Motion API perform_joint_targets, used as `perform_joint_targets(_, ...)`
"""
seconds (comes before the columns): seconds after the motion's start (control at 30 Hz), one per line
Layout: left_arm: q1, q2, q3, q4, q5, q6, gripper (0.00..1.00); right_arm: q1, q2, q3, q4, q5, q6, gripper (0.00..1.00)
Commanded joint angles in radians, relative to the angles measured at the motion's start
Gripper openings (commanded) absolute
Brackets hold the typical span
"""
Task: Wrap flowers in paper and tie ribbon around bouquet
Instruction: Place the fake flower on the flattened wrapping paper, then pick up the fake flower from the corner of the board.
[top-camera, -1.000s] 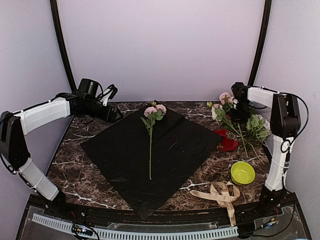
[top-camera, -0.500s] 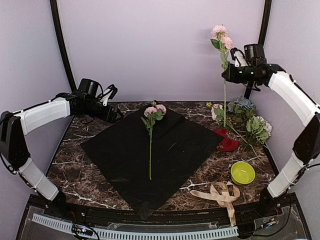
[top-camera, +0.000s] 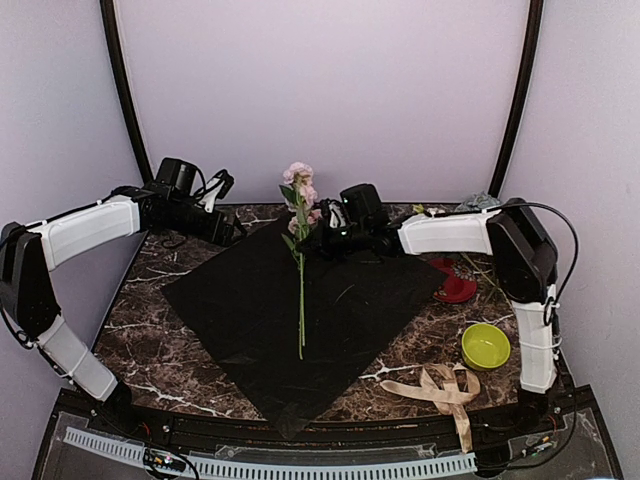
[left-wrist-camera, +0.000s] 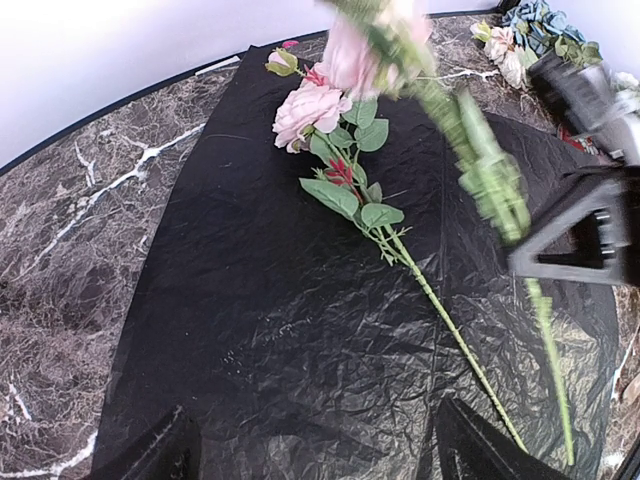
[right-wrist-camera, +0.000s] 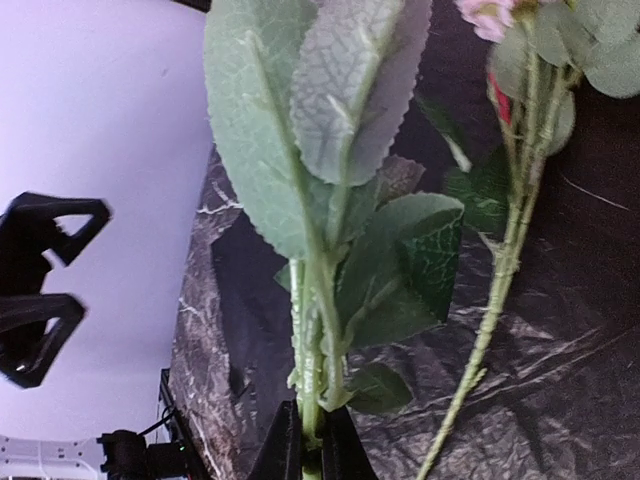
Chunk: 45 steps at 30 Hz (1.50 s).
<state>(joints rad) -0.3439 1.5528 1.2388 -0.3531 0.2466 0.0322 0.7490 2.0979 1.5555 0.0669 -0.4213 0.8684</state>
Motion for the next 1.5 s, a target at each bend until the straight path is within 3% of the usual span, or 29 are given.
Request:
perform_joint_targets(0.0, 0.007, -0.013, -0.017, -0.002, 0.003, -0.004, 0.83, -0.014, 0.073, 0.059, 0.038, 0.06, 0.075, 0.0)
perform_joint_targets(0.1, 0.009, -0.009, -0.015, -0.004, 0.001, -0.001, 0.83, -0.014, 0.12, 0.089, -0.012, 0.068, 0.041, 0.04)
perform_joint_targets(0.23, 0.01, -0.01, -0.015, -0.006, -0.002, 0.004, 0.83, -0.02, 0.097, 0.168, -0.207, 0.183, -0.121, 0.33)
perform_joint_targets(0.4, 0.012, -0.003, -0.014, -0.008, -0.004, 0.009, 0.83, -0.082, -0.086, 0.128, -0.367, 0.379, -0.33, 0.67)
perform_joint_targets(0.47, 0.013, -0.001, -0.012, -0.01, -0.002, 0.008, 0.83, -0.142, -0.174, 0.083, -0.419, 0.41, -0.396, 0.71)
perform_joint_targets(0.6, 0.014, -0.001, -0.013, -0.01, 0.0, 0.009, 0.83, -0.323, -0.245, 0.095, -0.699, 0.496, -0.528, 0.67)
perform_joint_targets(0.73, 0.016, -0.001, -0.012, -0.012, -0.008, 0.015, 0.83, -0.474, -0.171, 0.196, -0.999, 0.689, -0.621, 0.66)
perform_joint_targets(0.87, 0.017, 0.005, -0.011, -0.014, -0.003, 0.017, 0.83, -0.549, -0.084, 0.249, -1.166, 0.794, -0.653, 0.64)
perform_joint_targets(1.1, 0.016, 0.009, -0.009, -0.017, -0.001, 0.018, 0.82, -0.598, -0.007, 0.22, -1.166, 0.671, -0.738, 0.54)
perform_joint_targets(1.27, 0.016, 0.011, -0.009, -0.018, -0.006, 0.021, 0.82, -0.624, 0.053, 0.226, -1.229, 0.777, -0.723, 0.43)
perform_joint_targets(1.47, 0.016, 0.013, -0.009, -0.019, -0.005, 0.021, 0.82, -0.635, 0.01, 0.178, -1.202, 0.78, -0.734, 0.35)
